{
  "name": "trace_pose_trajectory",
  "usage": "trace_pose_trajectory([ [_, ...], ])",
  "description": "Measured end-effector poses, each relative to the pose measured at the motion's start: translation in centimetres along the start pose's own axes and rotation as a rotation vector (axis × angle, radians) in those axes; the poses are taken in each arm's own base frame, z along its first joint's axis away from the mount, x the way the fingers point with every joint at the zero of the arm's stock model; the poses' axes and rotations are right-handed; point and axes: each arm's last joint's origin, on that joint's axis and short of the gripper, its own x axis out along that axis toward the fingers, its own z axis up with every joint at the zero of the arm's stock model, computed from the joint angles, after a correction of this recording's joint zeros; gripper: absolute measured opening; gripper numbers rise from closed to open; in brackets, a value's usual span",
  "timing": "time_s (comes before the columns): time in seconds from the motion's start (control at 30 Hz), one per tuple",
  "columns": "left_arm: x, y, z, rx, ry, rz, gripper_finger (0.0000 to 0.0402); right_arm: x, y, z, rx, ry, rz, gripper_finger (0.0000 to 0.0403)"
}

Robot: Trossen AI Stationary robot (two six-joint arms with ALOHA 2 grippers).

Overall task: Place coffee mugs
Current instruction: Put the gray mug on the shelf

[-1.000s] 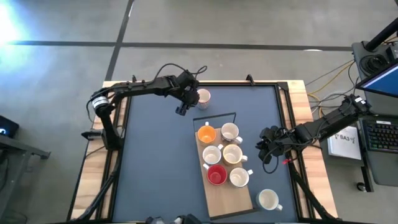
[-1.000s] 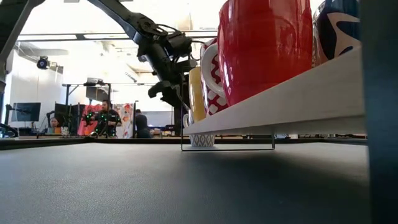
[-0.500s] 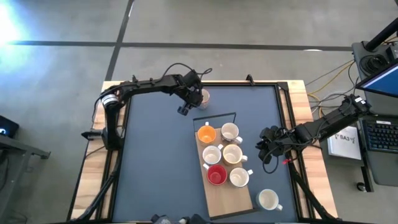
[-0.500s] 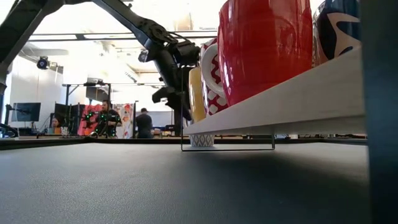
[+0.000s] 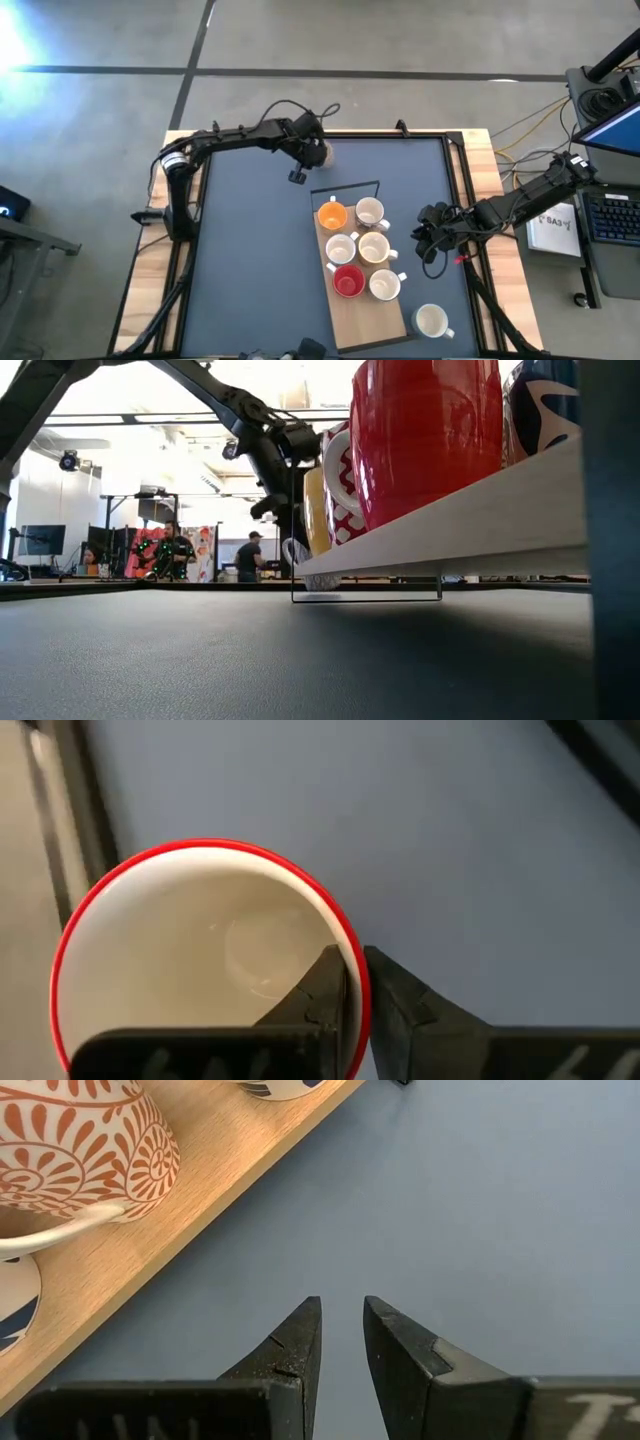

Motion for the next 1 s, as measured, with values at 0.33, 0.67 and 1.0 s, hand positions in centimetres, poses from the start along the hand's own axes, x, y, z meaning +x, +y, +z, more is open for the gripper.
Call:
trace_pose_trajectory([
  [0.33,-5.1,-1.4,-1.0,-0.135,-0.039,0.063,0.0005,0.0,0.0,0.0,0.000,0.000,0.000,0.0068],
  [0.67,-10.7,-8.1,-4.0,-0.323,-0.034,0.150,0.0005,0.0,0.0,0.0,0.000,0.000,0.000,0.0068],
  [1.0,-14.7,-16.0,-2.4,-0.773,0.001,-0.013,0.0006,0.0,0.0,0.0,0.001,0.000,0.000,0.0068],
])
